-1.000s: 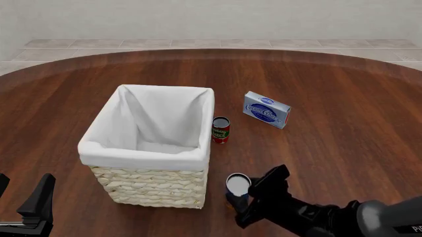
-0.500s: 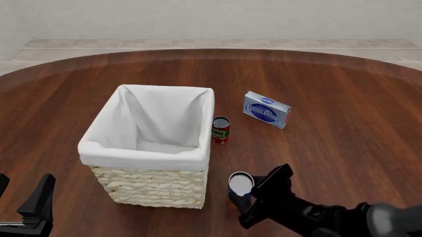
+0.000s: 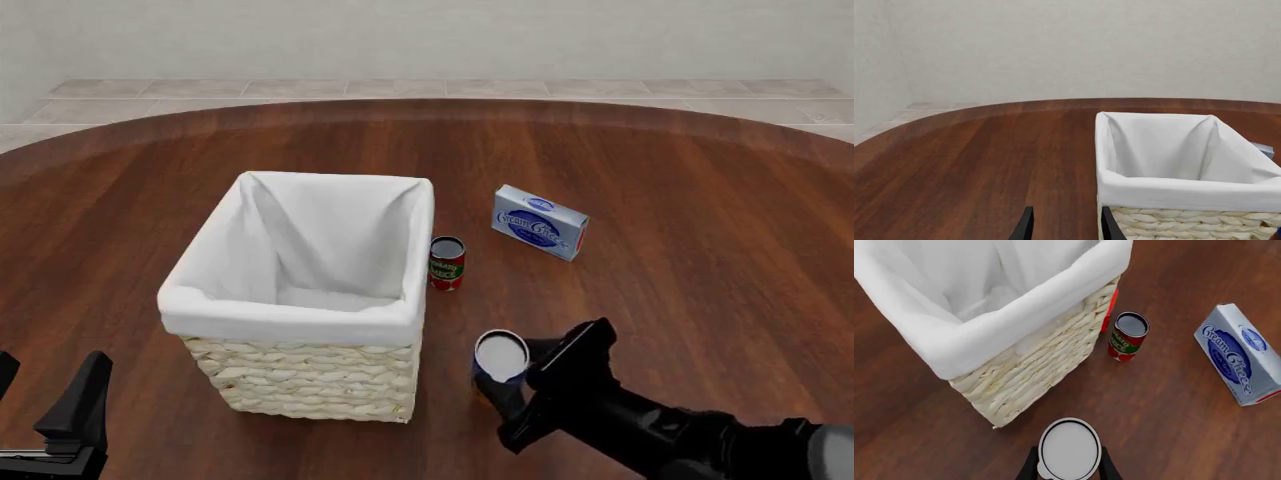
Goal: Pick up the alphabet soup and put it in the basket.
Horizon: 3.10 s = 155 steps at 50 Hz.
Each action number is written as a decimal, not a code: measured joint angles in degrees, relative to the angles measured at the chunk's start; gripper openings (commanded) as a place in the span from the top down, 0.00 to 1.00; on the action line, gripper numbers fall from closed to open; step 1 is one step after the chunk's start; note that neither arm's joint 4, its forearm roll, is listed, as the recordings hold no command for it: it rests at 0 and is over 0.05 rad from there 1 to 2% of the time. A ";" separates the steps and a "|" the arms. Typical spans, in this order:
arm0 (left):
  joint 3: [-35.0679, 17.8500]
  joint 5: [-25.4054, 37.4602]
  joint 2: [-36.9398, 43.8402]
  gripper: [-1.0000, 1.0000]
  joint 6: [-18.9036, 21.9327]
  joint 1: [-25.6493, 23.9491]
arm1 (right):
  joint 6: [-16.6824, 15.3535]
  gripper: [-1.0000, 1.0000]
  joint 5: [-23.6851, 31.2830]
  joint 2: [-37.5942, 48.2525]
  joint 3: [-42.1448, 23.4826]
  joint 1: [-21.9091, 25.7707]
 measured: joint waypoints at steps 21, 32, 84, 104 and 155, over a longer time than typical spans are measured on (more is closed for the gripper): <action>0.00 0.00 0.00 0.00 0.00 0.00 | -2.04 1.00 7.47 -10.01 -1.25 -1.88; 0.00 0.00 0.00 0.00 0.00 0.00 | -3.43 1.00 11.67 -14.78 -2.53 -2.39; 0.00 0.00 0.00 0.00 0.00 0.00 | -7.87 1.00 22.81 -26.13 -8.67 -4.95; 0.00 0.00 0.00 0.00 0.00 0.00 | -9.15 1.00 25.47 -28.58 -12.72 -4.81; 0.00 0.00 0.00 0.00 0.00 0.00 | -10.47 1.00 23.23 -21.29 -20.83 -2.39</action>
